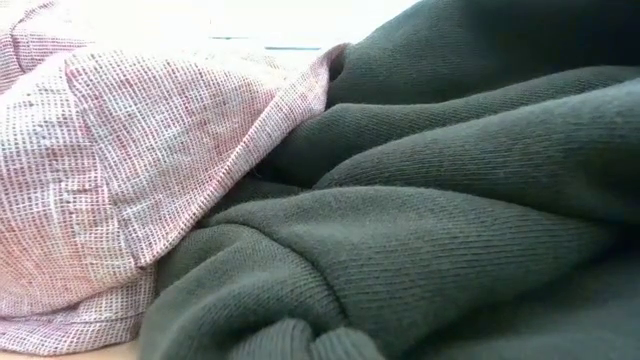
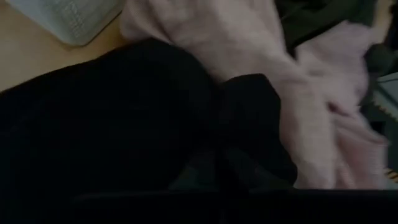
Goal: Sort clothes
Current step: Put the black shirt into the white laundry organizer
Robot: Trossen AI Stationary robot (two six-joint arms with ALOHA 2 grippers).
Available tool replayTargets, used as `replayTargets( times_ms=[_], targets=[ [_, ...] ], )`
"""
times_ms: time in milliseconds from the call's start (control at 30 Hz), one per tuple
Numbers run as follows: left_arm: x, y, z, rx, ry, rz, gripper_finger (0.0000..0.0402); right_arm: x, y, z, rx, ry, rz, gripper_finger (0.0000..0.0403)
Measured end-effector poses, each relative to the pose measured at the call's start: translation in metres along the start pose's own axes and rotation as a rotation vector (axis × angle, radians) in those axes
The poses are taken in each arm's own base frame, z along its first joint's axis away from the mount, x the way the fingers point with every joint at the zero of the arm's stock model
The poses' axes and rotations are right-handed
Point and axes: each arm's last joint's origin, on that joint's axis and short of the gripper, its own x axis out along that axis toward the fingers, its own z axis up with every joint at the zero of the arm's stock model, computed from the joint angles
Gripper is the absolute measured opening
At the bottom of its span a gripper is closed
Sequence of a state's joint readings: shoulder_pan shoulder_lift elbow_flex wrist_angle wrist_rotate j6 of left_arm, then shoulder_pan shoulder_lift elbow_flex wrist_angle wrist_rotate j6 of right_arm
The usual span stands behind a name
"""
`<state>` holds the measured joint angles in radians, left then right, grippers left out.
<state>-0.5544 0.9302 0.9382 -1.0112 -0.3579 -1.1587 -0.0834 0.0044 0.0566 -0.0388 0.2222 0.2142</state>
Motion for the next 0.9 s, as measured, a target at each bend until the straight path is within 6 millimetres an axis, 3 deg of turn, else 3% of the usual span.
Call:
replayTargets(
  times_ms=[300, 567, 900],
  targets=[
    [-0.02, -0.017, 0.015, 0.006, -0.025, -0.046, 0.0, 0.0, 0.0, 0.0, 0.0, 0.0, 0.0, 0.0007],
    [-0.037, -0.038, 0.031, 0.088, 0.013, 0.044, 0.0, 0.0, 0.0, 0.0, 0.0, 0.0, 0.0, 0.0007],
    [-0.079, -0.063, 0.06, 0.151, -0.017, 0.026, 0.0, 0.0, 0.0, 0.0, 0.0, 0.0, 0.0, 0.0007]
  ],
)
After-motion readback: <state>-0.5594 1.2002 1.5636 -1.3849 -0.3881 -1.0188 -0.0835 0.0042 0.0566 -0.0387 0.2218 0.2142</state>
